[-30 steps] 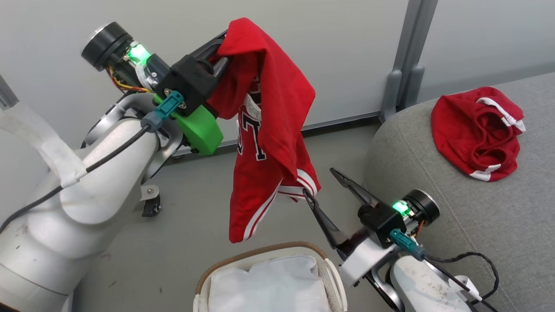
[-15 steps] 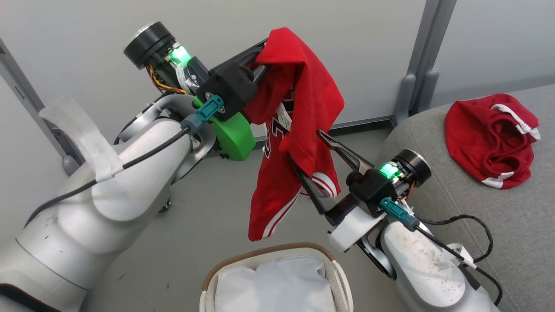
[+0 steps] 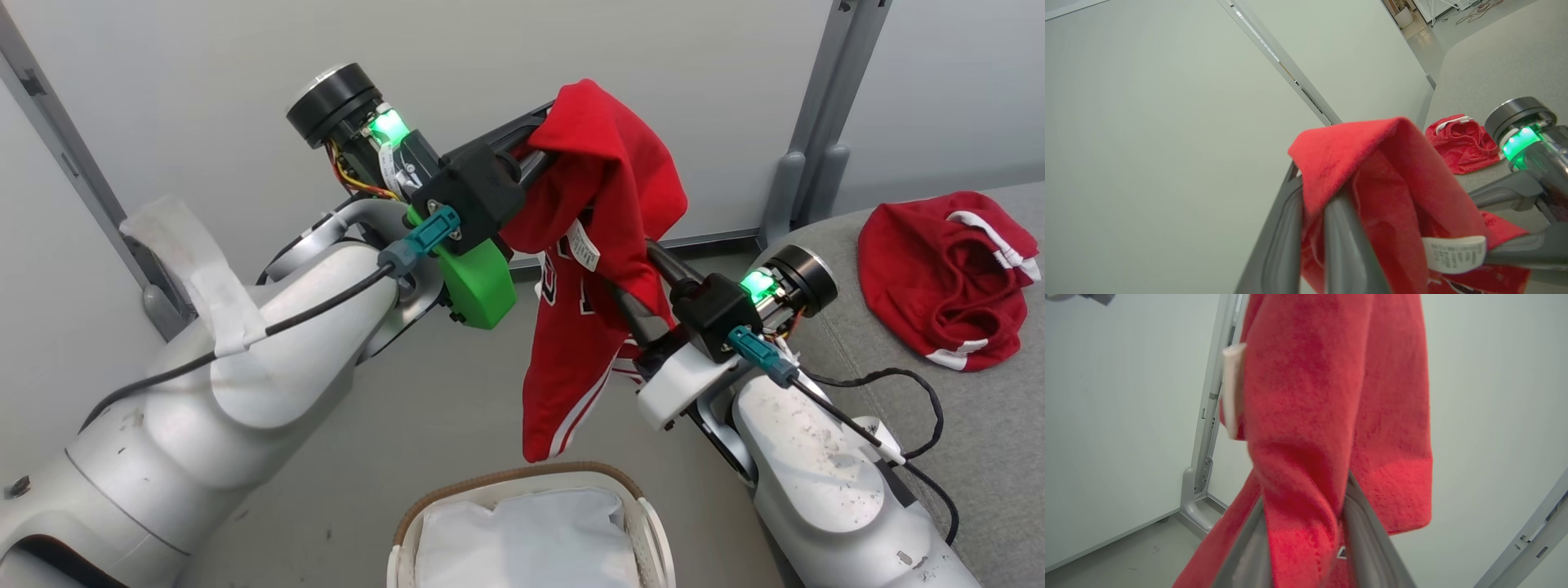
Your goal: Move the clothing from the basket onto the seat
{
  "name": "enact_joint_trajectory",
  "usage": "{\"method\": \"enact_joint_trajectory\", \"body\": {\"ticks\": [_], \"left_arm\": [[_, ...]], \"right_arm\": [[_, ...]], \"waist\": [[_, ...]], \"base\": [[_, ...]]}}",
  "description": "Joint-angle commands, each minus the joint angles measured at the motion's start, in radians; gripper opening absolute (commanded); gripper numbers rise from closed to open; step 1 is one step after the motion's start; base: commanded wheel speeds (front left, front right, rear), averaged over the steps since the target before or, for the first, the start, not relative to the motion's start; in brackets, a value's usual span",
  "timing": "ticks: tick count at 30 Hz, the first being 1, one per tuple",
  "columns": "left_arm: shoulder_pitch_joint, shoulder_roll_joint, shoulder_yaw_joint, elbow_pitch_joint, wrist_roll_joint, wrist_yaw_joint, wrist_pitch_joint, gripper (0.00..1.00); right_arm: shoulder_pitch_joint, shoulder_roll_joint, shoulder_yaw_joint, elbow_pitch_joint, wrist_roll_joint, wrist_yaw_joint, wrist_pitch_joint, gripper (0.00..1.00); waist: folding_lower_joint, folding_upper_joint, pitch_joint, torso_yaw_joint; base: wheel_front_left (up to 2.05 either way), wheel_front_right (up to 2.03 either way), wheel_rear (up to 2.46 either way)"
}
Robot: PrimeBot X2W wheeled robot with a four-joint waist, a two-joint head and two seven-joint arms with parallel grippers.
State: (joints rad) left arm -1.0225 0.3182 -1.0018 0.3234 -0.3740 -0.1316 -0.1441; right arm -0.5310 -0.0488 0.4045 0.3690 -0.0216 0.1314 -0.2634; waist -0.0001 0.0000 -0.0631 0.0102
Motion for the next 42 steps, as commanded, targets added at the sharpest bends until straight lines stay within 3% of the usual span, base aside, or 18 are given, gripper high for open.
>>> {"method": "enact_joint_trajectory", "body": {"ticks": [1,2,16,20,21,22,33,42], "left_arm": [[0.02,0.004,0.0,-0.001,-0.009,0.005,-0.007,0.0],[0.024,0.007,0.0,0.001,-0.012,0.007,-0.009,0.0],[0.195,0.009,0.029,0.024,-0.11,0.068,-0.063,0.0],[0.282,-0.008,0.051,0.035,-0.155,0.098,-0.095,0.8],[0.308,-0.014,0.058,0.04,-0.164,0.104,-0.103,0.94],[0.326,-0.017,0.062,0.045,-0.169,0.11,-0.106,1.0],[0.542,-0.077,0.154,0.053,-0.134,0.146,-0.121,1.0],[0.701,-0.14,0.283,0.043,-0.072,0.119,-0.12,1.0]], "right_arm": [[-0.014,-0.003,-0.005,0.007,0.005,-0.001,-0.002,0.05],[-0.014,-0.003,-0.007,0.011,0.006,-0.001,-0.002,0.0],[-0.017,-0.003,-0.039,0.014,0.009,-0.001,-0.002,0.0],[-0.023,-0.003,-0.071,0.005,-0.003,-0.001,-0.002,0.0],[-0.026,-0.003,-0.082,0.003,-0.008,-0.001,-0.002,0.0],[-0.029,-0.003,-0.091,0.001,-0.011,-0.001,-0.002,0.0],[-0.023,-0.003,-0.183,-0.002,-0.046,-0.001,-0.002,0.0],[0.017,-0.003,-0.24,-0.002,-0.06,-0.001,-0.002,0.0]], "waist": [[0.0001,0.0,-0.001,0.002],[0.0001,0.0,-0.002,0.002],[0.0001,0.0,0.0,-0.011],[0.0001,0.0,0.006,-0.014],[0.0001,0.0,0.008,-0.014],[0.0001,0.0,0.009,-0.015],[0.0001,0.0,0.029,-0.024],[0.0001,0.0,0.043,-0.033]], "base": [[0.0,0.0,0.0],[0.0,0.0,0.0],[0.0,0.0,0.0],[0.0,0.0,0.0],[0.0,0.0,0.0],[0.0,0.0,0.0],[0.0,0.0,0.0],[0.0,0.0,0.0]]}}
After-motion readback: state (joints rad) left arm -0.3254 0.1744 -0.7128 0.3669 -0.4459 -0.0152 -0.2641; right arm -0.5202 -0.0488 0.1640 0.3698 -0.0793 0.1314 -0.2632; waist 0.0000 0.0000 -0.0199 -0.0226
